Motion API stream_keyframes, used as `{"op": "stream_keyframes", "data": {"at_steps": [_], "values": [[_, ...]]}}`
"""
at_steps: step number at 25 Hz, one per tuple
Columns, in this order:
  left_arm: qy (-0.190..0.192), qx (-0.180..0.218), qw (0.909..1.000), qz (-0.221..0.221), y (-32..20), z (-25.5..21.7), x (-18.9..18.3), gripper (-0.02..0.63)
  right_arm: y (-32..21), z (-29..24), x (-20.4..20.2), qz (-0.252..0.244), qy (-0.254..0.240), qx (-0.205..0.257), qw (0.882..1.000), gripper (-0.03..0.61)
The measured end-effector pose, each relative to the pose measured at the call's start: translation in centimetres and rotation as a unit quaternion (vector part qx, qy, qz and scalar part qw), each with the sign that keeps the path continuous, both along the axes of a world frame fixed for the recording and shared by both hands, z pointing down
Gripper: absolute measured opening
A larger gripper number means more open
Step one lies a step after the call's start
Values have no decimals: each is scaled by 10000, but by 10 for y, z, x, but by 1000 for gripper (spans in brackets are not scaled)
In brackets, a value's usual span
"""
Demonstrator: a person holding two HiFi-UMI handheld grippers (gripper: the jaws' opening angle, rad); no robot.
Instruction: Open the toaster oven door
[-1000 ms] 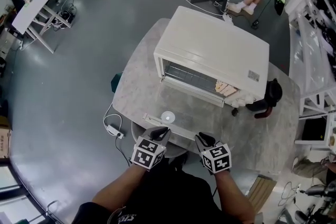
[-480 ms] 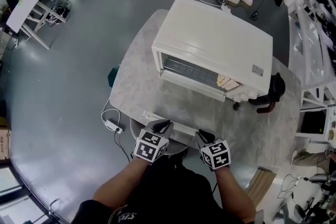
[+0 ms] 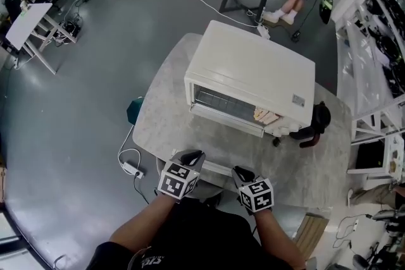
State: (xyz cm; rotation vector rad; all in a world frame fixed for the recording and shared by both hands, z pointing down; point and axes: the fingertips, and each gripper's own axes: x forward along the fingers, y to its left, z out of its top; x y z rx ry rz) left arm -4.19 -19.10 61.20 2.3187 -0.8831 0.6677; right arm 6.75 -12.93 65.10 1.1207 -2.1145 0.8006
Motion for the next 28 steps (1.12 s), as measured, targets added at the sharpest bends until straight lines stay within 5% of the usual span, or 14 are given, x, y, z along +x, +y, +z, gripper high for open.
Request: {"op": "stream_keyframes", "data": {"at_steps": [16, 28], "values": [[313, 579, 9961, 592, -29, -52, -4, 35, -32, -82, -7, 423, -174, 913, 9948, -6], [478, 680, 9965, 16, -46, -73, 18, 28, -53, -123, 0, -132, -594, 1373, 9887, -8]]}}
